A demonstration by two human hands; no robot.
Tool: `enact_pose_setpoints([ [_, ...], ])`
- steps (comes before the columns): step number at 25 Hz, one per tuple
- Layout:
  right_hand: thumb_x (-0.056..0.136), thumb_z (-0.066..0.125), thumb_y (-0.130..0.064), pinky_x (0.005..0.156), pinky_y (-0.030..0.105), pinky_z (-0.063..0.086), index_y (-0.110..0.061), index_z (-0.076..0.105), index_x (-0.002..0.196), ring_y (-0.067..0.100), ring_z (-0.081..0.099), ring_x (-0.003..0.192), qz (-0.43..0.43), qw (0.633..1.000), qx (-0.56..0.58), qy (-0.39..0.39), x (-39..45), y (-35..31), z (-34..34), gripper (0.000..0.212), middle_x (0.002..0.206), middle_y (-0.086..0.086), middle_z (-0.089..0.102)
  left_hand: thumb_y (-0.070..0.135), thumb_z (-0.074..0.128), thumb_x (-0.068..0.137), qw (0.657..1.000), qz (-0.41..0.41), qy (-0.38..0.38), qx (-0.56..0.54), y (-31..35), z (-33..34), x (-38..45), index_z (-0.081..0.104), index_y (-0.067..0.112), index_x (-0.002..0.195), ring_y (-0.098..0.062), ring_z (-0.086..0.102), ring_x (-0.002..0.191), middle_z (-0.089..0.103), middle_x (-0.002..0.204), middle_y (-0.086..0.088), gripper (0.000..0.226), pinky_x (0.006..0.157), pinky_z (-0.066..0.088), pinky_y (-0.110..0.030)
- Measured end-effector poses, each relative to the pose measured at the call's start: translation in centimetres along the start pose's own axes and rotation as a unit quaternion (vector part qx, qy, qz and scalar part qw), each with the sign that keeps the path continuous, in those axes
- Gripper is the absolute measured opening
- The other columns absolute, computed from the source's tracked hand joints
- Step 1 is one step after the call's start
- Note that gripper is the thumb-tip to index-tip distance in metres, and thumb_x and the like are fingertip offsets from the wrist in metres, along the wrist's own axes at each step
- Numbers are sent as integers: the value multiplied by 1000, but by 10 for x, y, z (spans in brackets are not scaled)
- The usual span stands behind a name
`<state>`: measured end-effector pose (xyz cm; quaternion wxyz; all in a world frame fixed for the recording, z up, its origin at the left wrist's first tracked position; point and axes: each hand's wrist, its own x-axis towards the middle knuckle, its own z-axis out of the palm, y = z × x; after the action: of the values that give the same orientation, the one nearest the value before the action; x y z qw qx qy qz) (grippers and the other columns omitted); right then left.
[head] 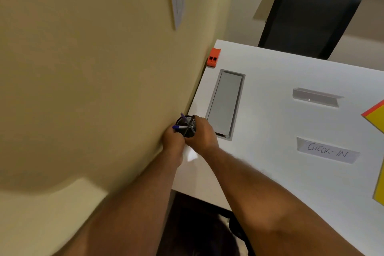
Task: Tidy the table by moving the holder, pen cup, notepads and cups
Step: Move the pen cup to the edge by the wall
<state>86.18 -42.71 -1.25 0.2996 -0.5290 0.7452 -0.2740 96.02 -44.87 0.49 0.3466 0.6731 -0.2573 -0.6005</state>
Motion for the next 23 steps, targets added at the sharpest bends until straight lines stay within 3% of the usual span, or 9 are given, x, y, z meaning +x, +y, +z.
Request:
enact_pose_setpoints([
  [1, 74, 90, -40, 74, 21, 50, -21, 61, 122, 14, 62, 97, 10, 1000, -3, -1, 3, -2, 5, 60, 119, -2, 61, 8, 40, 105, 1000, -15, 4, -23, -1, 2, -1, 68, 5, 125, -16, 68, 80, 74, 97, -8, 35, 51, 51, -12],
  [4, 78, 87, -40, 91, 32, 58, -22, 58, 136, 19, 65, 112, 24, 1000, -7, -11, 13, -1, 13, 67, 130, 1, 61, 12, 39, 105, 995, -54, 9, -86, 0, 9, -5, 66, 4, 131, -29, 70, 103, 73, 117, -17, 39, 83, 55, -28],
  [6, 79, 87, -39, 97, 37, 58, -21, 56, 141, 21, 64, 117, 21, 999, -19, -23, 17, 1, 15, 71, 134, 2, 61, 12, 39, 105, 994, -58, 20, -88, -5, 11, -4, 67, 7, 131, -29, 68, 105, 72, 119, -16, 38, 91, 54, -35],
  [9, 79, 88, -38, 106, 39, 55, -18, 48, 151, 24, 61, 128, 10, 998, -34, -52, 17, 3, 12, 85, 143, 5, 59, 13, 42, 105, 995, -53, 23, -82, -14, 6, -6, 69, 10, 127, -24, 69, 103, 74, 107, -9, 35, 81, 52, -31],
  [13, 76, 90, -48, 109, 41, 49, -19, 39, 160, 26, 55, 139, 18, 997, -35, -59, 8, 12, -10, 102, 154, 6, 53, 2, 48, 98, 999, -23, 21, -20, -19, 8, -11, 64, 11, 133, -23, 70, 99, 73, 115, -10, 40, 73, 53, -29],
  [14, 77, 89, -50, 109, 41, 50, -20, 39, 159, 26, 55, 138, 27, 998, -36, -53, 3, 15, -18, 101, 155, 6, 52, 1, 51, 97, 1000, -14, 28, -1, -20, 11, -15, 63, 13, 133, -20, 68, 93, 72, 114, -8, 40, 71, 52, -29],
  [16, 80, 87, -51, 105, 40, 53, -22, 42, 158, 25, 58, 133, 41, 998, -33, -31, -10, 24, -37, 95, 153, 5, 54, 7, 58, 98, 999, -33, 35, 10, -24, 18, -30, 62, 14, 135, -22, 65, 94, 71, 119, -8, 38, 82, 52, -37],
  [18, 84, 83, -52, 104, 39, 55, -23, 45, 155, 24, 61, 130, 43, 999, -21, -2, -26, 35, -56, 85, 151, 4, 57, 14, 62, 98, 998, -59, 29, 6, -31, 29, -43, 57, 13, 141, -28, 61, 102, 67, 129, -11, 42, 90, 48, -43],
  [23, 89, 76, -53, 101, 33, 54, -25, 51, 148, 22, 64, 126, 48, 997, -16, 51, -79, 75, -110, 70, 143, 0, 62, 24, 62, 100, 998, 5, -23, 60, -50, 70, -89, 41, 15, 155, -34, 54, 134, 53, 151, -11, 59, 102, 44, -42],
])
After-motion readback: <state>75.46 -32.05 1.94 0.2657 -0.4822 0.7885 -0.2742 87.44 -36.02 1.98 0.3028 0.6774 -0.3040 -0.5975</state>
